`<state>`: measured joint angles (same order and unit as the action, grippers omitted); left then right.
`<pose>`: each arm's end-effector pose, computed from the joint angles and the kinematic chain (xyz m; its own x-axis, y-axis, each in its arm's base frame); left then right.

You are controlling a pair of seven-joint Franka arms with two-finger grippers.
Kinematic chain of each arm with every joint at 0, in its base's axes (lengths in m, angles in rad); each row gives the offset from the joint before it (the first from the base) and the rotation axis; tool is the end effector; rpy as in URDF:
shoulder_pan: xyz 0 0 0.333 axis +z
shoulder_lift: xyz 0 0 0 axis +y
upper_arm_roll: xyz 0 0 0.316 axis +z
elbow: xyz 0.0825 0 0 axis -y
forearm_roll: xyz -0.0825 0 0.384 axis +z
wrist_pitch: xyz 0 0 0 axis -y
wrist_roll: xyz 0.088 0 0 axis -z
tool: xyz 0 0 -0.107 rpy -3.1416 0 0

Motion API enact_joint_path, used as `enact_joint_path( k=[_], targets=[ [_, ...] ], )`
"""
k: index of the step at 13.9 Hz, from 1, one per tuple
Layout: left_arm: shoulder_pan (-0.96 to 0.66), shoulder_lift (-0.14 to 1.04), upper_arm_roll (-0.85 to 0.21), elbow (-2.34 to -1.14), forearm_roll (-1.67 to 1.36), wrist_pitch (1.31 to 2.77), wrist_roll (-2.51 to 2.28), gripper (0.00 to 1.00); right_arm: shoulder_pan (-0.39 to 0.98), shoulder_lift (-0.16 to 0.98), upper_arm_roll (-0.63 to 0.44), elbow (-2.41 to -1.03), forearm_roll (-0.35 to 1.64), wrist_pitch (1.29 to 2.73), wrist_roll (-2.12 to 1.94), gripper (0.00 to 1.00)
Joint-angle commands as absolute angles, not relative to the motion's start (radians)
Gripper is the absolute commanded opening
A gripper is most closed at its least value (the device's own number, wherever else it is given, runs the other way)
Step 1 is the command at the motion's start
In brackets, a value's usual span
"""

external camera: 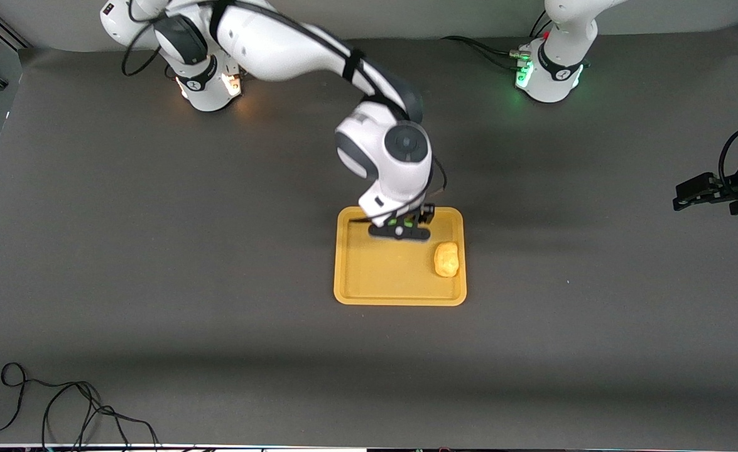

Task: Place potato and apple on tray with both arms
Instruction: 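Carry the green apple with the right gripper over the tray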

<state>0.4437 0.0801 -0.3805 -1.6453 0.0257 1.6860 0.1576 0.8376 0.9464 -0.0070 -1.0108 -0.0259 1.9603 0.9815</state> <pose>0.5803 0.0465 0.5566 0.9947 -0.0971 -0.0325 -0.0969 -0.9953 0.0095 0.5257 0.5759 0.2758 0.9902 -0.1375 0.0263 -0.1379 -0.9903 0.0141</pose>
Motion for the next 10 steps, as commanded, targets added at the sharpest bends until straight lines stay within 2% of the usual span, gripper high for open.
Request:
enact_joint_path(
  k=[1, 6, 9, 10],
  targets=[
    [0.442, 0.084, -0.382, -1.603, 0.038, 1.658, 0.170, 1.00, 0.833, 1.025, -0.021, -0.948, -0.052, 2.015, 0.997, 0.58],
    [0.378, 0.086, -0.352, -1.583, 0.054, 1.655, 0.160, 1.00, 0.825, 1.077, -0.038, -0.953, -0.060, 2.101, 0.997, 0.58],
    [0.050, 0.087, -0.003, -1.583, 0.061, 1.655, 0.152, 1.00, 0.819, 1.092, -0.038, -0.953, -0.058, 2.126, 0.997, 0.58],
    [0.043, 0.092, 0.012, -1.583, 0.060, 1.655, 0.162, 1.00, 0.819, 1.094, -0.037, -0.953, -0.057, 2.126, 0.997, 0.58]
  ],
)
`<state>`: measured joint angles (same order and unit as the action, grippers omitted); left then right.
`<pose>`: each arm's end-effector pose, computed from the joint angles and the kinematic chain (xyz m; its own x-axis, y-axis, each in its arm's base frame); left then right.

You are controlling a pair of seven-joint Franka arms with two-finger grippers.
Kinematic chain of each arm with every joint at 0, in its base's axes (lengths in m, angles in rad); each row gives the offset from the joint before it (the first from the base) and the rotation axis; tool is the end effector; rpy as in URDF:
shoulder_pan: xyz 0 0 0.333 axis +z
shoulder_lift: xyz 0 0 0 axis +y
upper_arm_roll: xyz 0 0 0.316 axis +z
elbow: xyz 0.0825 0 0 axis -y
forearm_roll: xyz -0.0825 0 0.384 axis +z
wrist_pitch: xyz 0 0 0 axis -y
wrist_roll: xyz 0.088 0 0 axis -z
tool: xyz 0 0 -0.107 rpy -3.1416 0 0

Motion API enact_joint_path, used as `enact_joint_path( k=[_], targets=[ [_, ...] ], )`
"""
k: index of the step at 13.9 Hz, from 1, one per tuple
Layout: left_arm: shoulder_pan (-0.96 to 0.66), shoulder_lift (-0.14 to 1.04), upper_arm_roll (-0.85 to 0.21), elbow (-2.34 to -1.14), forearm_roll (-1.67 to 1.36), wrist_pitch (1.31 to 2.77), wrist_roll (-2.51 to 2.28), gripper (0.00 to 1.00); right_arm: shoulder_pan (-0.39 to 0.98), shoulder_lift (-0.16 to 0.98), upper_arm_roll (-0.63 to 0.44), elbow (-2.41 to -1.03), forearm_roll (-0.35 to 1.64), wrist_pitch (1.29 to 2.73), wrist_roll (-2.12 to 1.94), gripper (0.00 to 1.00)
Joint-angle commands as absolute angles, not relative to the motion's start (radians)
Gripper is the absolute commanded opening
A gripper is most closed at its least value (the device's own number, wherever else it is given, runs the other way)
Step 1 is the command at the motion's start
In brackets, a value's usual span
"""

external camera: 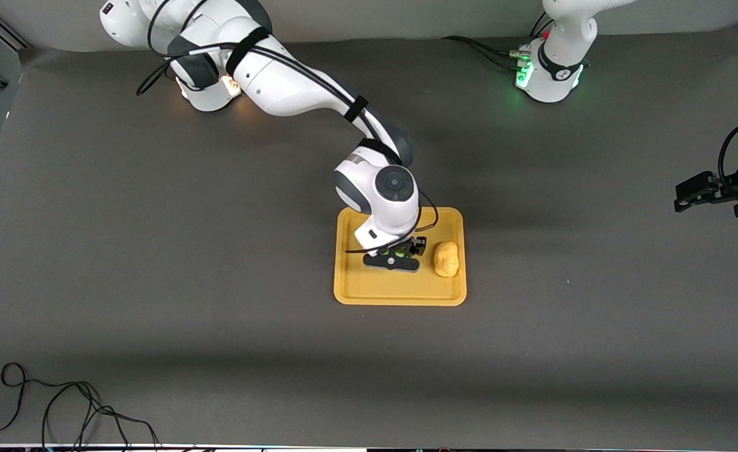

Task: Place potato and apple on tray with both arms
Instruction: 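Lower the apple beside the potato and open the right gripper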

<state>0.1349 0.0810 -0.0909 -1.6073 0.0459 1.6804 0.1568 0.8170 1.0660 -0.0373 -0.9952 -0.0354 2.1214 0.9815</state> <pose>0.5851 0.0321 0.5708 0.9930 -0.1172 -0.0135 -0.1176 -0.9924 -0.0366 0.5540 0.5610 0.2044 0.9828 -0.1632 0.0861 -0.1626 -0.9866 -0.0140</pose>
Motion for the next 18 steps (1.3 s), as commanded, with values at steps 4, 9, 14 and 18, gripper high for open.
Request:
enact_joint_path(
  k=[4, 9, 14, 18],
  targets=[
    [0.043, 0.094, 0.018, -1.578, 0.060, 1.655, 0.170, 1.00, 0.819, 1.094, -0.037, -0.956, -0.055, 2.128, 1.000, 0.96],
    [0.031, 0.078, 0.005, -1.566, 0.040, 1.593, 0.153, 1.00, 0.815, 0.988, -0.040, -0.956, -0.048, 2.025, 0.997, 1.00],
    [0.043, 0.094, 0.009, -1.532, -0.023, 1.580, 0.130, 1.00, 0.740, 0.714, -0.037, -0.956, -0.041, 1.693, 0.927, 1.00],
    [0.064, 0.106, 0.012, -1.529, -0.008, 1.597, 0.127, 1.00, 0.632, 0.472, -0.041, -1.096, -0.043, 1.467, 0.623, 1.00]
  ],
)
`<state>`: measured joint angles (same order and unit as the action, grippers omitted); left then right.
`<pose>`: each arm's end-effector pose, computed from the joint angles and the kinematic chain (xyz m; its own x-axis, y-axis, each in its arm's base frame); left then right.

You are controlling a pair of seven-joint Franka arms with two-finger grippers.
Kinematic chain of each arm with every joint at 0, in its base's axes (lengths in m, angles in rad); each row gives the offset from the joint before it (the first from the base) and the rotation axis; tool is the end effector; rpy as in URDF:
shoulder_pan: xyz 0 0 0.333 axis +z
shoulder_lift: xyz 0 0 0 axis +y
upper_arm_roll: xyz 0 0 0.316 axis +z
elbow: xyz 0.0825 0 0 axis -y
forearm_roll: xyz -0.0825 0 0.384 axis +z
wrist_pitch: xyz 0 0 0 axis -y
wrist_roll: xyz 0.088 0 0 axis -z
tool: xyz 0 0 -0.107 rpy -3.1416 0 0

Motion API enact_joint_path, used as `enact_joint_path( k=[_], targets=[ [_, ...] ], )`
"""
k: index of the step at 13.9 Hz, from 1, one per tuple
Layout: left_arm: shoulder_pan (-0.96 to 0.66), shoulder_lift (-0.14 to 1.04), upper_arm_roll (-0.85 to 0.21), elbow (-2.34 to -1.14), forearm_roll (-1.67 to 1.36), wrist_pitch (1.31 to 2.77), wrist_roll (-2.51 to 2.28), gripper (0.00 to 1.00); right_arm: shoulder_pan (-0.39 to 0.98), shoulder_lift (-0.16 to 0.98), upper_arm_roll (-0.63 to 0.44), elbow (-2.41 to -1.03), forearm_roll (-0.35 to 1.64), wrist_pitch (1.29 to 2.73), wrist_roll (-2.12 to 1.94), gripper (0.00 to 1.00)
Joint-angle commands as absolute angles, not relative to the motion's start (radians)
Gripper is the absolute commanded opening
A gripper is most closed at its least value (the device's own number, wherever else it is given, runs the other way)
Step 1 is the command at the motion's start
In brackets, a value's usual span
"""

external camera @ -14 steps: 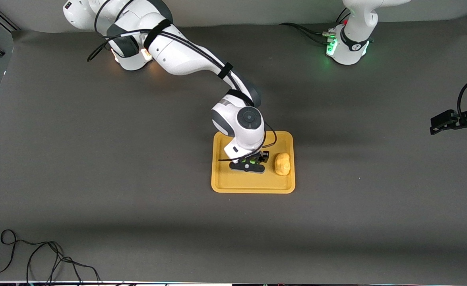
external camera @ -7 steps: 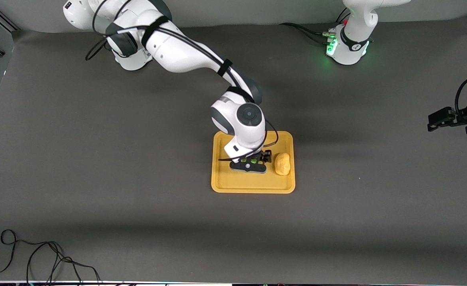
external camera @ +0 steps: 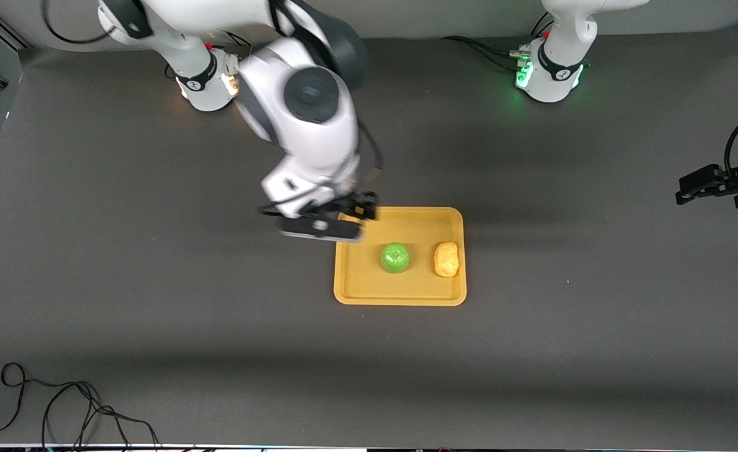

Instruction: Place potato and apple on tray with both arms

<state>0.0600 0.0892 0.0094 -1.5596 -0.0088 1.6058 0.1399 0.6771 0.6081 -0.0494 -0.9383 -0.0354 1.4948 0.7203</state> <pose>0.5816 0.0393 0.5820 0.9967 -0.0702 -0.0415 -0.0697 -0.9975 0.0139 0.5720 0.4246 0.5262 0.9963 -0.0860 0.0037 -0.0860 -0.9930 0.0813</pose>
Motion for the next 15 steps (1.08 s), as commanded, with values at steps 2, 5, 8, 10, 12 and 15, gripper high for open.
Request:
enact_joint_path(
  k=[2, 5, 8, 10, 12, 15],
  targets=[
    [0.058, 0.106, 0.011, -1.529, -0.009, 1.585, 0.126, 1.00, 0.576, 0.308, -0.043, -1.269, -0.043, 1.466, 0.525, 1.00],
    [0.052, 0.106, 0.008, -1.532, -0.005, 1.575, 0.127, 1.00, 0.404, 0.090, -0.031, -1.524, -0.043, 1.537, 0.375, 1.00],
    [0.060, 0.106, 0.008, -1.509, -0.008, 1.577, 0.129, 1.00, 0.223, 0.038, -0.029, -1.565, -0.040, 1.542, 0.169, 1.00],
    [0.063, 0.106, 0.009, -1.508, -0.015, 1.594, 0.127, 1.00, 0.112, 0.037, -0.029, -1.565, -0.008, 1.542, 0.063, 1.00],
    [0.054, 0.115, 0.008, -1.508, -0.014, 1.591, 0.123, 1.00, 0.058, 0.037, -0.038, -1.563, -0.006, 1.545, 0.019, 1.00],
    [0.052, 0.121, 0.006, -1.506, -0.018, 1.574, 0.101, 1.00, 0.052, 0.038, -0.089, -1.562, -0.014, 1.566, -0.024, 1.00]
  ],
)
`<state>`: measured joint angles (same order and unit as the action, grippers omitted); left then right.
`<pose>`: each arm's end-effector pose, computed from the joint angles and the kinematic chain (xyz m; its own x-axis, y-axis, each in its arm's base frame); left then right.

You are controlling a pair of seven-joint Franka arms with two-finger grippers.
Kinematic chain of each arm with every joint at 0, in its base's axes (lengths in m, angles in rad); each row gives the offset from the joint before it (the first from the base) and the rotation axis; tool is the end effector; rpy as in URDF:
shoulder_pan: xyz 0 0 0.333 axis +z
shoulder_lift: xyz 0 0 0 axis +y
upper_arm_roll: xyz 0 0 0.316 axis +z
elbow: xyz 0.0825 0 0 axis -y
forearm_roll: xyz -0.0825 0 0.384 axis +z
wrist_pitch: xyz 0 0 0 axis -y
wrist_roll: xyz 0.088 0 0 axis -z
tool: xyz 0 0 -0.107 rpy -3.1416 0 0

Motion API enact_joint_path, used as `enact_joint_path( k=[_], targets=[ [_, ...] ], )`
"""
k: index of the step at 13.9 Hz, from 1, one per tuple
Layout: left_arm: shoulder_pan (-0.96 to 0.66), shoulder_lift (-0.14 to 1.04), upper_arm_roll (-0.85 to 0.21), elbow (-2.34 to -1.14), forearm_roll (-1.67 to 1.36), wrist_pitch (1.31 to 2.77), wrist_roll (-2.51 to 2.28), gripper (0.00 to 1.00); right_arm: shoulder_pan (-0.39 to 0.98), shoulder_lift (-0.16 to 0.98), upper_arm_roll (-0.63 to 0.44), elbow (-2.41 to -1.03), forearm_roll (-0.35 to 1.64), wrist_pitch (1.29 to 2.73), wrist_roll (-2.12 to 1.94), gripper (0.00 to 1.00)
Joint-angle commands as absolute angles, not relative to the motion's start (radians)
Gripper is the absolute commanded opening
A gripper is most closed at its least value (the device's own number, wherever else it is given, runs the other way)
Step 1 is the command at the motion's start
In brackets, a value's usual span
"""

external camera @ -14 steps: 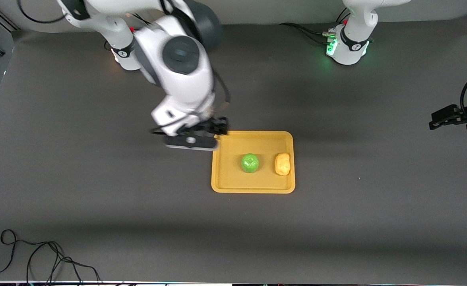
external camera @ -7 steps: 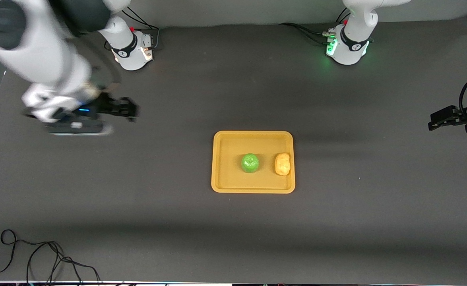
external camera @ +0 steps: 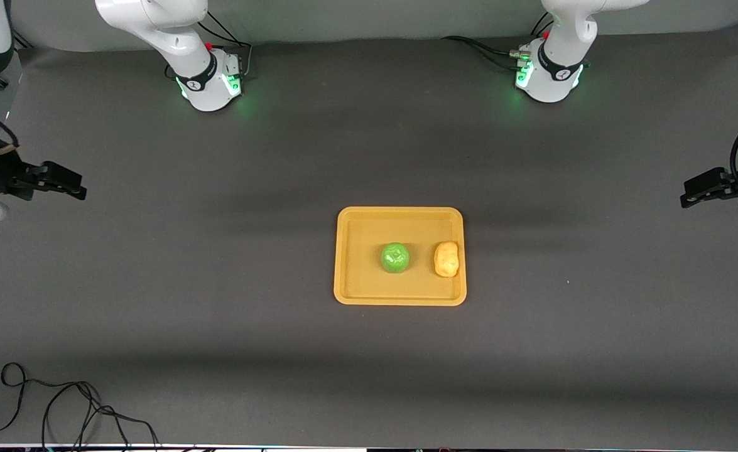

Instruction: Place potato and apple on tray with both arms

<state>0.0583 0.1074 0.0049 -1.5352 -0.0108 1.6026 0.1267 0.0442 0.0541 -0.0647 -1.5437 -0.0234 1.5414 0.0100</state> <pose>0.5874 0.0359 0.5826 0.9973 -0.0632 -0.0384 -0.0626 -0.9979 0.0152 0.5672 -0.0132 0.6045 0.9979 -0.0312 -0.0560 -0.0297 -0.9992 0.0275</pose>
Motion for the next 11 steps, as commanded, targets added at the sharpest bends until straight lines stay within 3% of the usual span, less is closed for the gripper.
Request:
enact_joint_path(
  k=[1, 11],
  targets=[
    [0.052, 0.121, 0.006, -1.506, -0.018, 1.572, 0.101, 1.00, 0.054, 0.038, -0.090, -1.563, -0.014, 1.568, -0.026, 1.00],
    [0.058, 0.126, 0.006, -1.529, -0.021, 1.595, 0.074, 1.00, 0.060, 0.043, -0.086, -1.559, 0.006, 1.557, -0.021, 1.00]
  ],
)
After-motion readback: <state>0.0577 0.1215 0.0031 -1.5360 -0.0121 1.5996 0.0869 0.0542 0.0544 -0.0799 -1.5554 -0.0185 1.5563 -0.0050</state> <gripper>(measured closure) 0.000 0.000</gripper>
